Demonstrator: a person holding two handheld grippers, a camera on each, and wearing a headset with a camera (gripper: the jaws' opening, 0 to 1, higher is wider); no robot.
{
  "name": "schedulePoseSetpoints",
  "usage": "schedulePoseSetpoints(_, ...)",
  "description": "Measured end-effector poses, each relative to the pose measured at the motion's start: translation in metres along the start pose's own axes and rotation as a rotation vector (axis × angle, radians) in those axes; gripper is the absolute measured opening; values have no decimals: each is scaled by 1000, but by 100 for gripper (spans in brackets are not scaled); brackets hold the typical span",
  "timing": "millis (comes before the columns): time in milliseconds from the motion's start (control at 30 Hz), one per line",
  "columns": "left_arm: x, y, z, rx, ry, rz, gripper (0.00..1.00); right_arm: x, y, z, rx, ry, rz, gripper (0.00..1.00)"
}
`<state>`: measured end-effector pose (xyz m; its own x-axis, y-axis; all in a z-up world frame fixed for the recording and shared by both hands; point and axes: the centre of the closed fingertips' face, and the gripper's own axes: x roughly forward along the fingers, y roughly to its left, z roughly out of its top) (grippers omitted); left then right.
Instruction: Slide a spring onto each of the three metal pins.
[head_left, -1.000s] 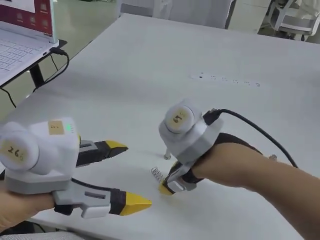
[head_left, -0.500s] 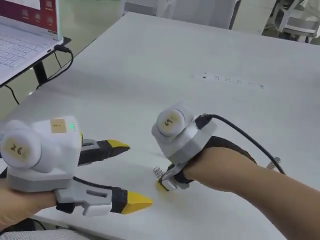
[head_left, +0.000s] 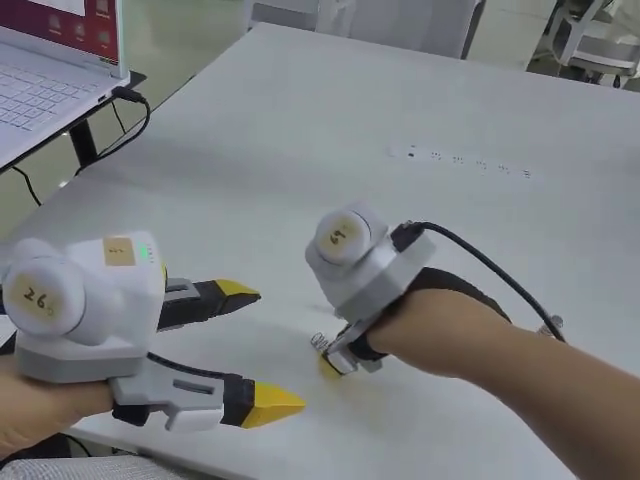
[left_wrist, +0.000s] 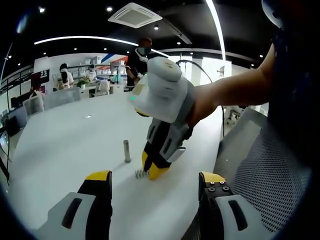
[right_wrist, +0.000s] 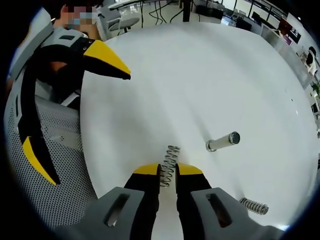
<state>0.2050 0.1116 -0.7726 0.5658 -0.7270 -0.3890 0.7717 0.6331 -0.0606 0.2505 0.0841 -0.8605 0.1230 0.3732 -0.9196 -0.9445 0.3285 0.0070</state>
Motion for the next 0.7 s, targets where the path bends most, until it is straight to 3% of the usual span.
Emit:
schedulePoseSetpoints(133,0,-1,-1,4,6,-4,66,-4,4,-4,-31,7,26,9)
schedulePoseSetpoints(300,2,-4,-3,10,19,-21,64,-23,16,-7,-102,-7,81,9)
schedulePoseSetpoints(333,3,-5,-2,11,19,-25,63,-26,18,-7,-138,-13,95,9)
schedulePoseSetpoints(400,4,-6,0,13,19,-34,61,-35,21,-8,-143,-16,104,9)
schedulePoseSetpoints(433,4,-7,1,16,19,-41,60,-41,24,-7,-190,-28,120,9)
schedulePoseSetpoints(700,11,-20,11,48,26,-102,47,-74,42,-7,-297,-55,178,9)
